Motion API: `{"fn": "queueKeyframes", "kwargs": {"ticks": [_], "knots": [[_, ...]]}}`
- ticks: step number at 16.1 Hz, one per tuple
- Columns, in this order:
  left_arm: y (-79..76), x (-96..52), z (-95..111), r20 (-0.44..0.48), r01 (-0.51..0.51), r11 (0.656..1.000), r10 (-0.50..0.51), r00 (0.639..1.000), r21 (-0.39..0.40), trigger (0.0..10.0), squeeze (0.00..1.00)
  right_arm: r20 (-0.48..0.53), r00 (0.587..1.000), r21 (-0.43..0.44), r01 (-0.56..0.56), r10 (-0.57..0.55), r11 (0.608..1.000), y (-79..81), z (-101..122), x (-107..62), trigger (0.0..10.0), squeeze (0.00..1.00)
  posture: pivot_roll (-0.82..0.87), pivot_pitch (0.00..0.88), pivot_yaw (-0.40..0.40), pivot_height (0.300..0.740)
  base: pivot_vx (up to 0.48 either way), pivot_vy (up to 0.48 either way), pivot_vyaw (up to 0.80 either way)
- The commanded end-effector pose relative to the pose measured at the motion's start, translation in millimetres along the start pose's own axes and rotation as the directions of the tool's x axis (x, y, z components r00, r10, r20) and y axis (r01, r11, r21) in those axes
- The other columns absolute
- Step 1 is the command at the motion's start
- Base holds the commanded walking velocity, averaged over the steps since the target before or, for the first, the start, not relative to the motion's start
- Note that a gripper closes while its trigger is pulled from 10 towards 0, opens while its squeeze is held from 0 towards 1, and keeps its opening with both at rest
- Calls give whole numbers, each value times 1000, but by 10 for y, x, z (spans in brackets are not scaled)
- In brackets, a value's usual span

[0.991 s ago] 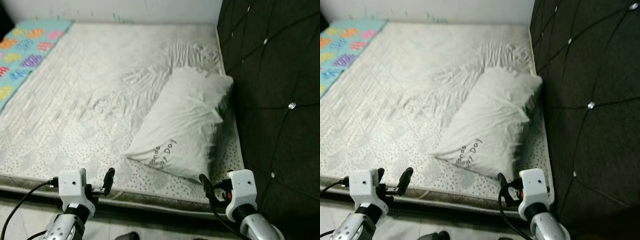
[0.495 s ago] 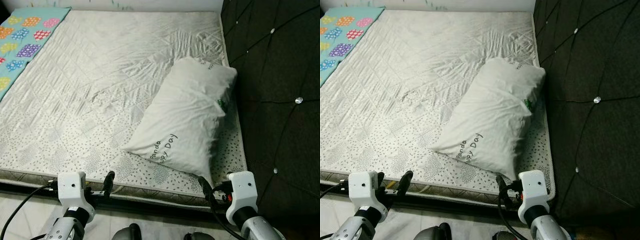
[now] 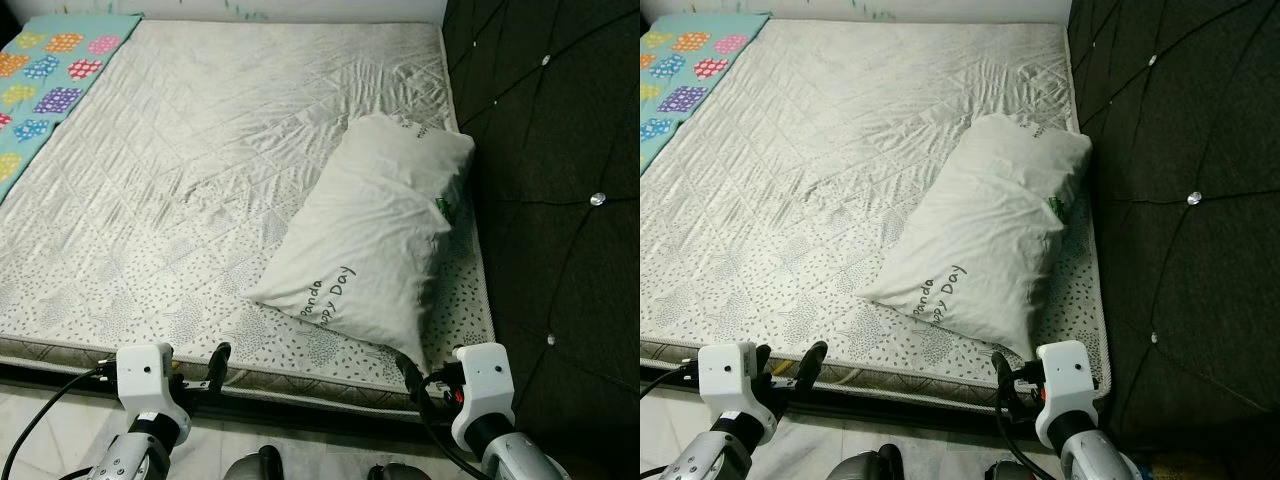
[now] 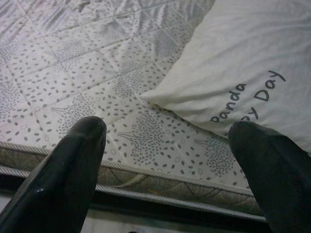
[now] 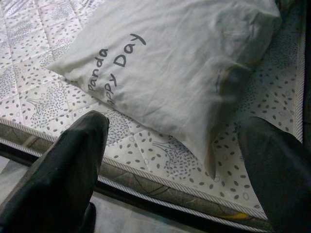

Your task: Clean up the room

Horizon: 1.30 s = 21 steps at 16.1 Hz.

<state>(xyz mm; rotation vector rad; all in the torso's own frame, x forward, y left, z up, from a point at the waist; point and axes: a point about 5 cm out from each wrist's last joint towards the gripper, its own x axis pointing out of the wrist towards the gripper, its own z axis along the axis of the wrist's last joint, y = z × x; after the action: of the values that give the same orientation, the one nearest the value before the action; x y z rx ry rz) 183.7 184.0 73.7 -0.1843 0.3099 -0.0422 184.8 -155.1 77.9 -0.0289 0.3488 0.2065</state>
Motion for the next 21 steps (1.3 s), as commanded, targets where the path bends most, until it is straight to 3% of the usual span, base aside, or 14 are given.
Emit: {"fn": "queueKeyframes", "kwargs": {"ticks": [1, 15, 21], "knots": [[48, -34, 1, -8, -21, 1000, 22, 1000, 5, 10000, 0, -3, 1000, 7, -15, 15, 1000, 29, 2, -21, 10000, 0, -83, 215, 60, 740, 0, 0, 0], [51, 0, 8, -9, -22, 1000, 22, 1000, 1, 10000, 0, 4, 1000, 6, -15, 15, 1000, 26, 19, 6, 10000, 0, -85, 214, 62, 720, 0, 0, 0], [50, 19, 12, -7, -21, 1000, 21, 1000, -2, 10000, 0, 7, 1000, 4, -14, 14, 1000, 23, 24, 20, 10000, 0, -88, 210, 61, 660, 0, 0, 0]]}}
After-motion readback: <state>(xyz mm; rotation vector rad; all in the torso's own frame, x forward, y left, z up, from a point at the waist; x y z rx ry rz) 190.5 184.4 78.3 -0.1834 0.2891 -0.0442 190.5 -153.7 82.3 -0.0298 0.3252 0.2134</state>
